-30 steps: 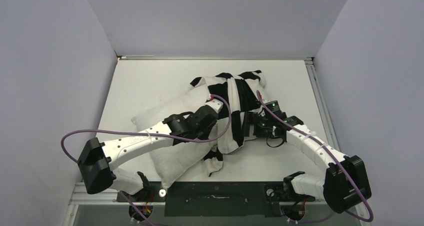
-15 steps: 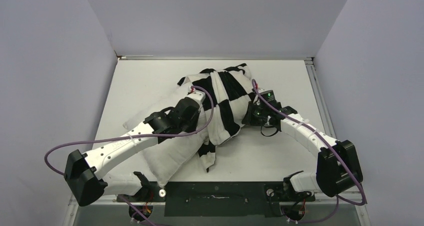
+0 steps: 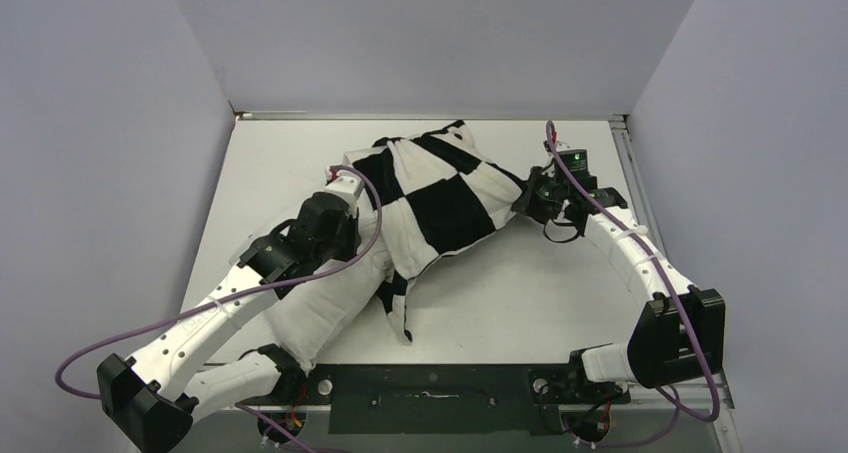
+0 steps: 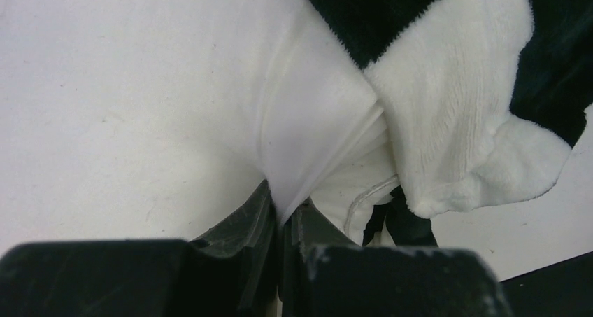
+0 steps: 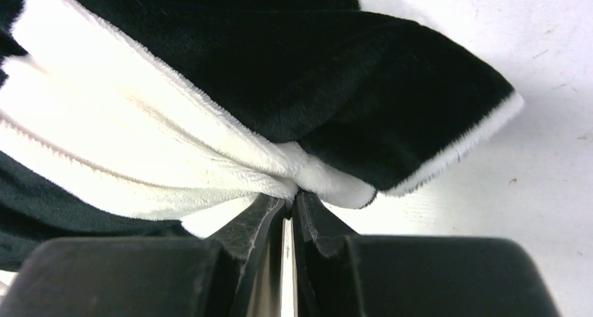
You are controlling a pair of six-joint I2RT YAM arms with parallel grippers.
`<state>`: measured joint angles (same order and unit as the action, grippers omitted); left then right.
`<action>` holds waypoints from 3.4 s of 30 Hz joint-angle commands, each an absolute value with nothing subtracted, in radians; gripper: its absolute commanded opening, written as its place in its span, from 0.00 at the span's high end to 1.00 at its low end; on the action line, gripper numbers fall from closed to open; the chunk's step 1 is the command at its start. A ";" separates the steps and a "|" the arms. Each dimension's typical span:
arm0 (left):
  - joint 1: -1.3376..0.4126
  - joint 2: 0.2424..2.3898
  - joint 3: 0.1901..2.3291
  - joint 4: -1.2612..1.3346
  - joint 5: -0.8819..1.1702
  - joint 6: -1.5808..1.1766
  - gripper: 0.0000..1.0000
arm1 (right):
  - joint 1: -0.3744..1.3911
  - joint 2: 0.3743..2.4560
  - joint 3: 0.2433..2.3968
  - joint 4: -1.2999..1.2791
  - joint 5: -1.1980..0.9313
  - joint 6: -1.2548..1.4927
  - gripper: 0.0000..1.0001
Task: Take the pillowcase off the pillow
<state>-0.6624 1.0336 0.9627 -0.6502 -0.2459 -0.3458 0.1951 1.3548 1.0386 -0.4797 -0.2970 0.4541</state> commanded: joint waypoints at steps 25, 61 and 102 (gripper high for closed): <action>-0.530 0.950 0.864 -0.575 -0.132 -0.301 1.00 | 0.941 1.294 1.075 -0.376 0.063 0.467 0.00; -0.462 0.894 0.840 -0.562 -0.080 -0.272 1.00 | 0.376 1.244 1.096 -0.554 0.118 0.427 0.95; -0.287 1.255 1.121 -0.519 0.207 -0.403 0.10 | 0.336 1.106 1.087 -0.339 -0.242 0.270 0.06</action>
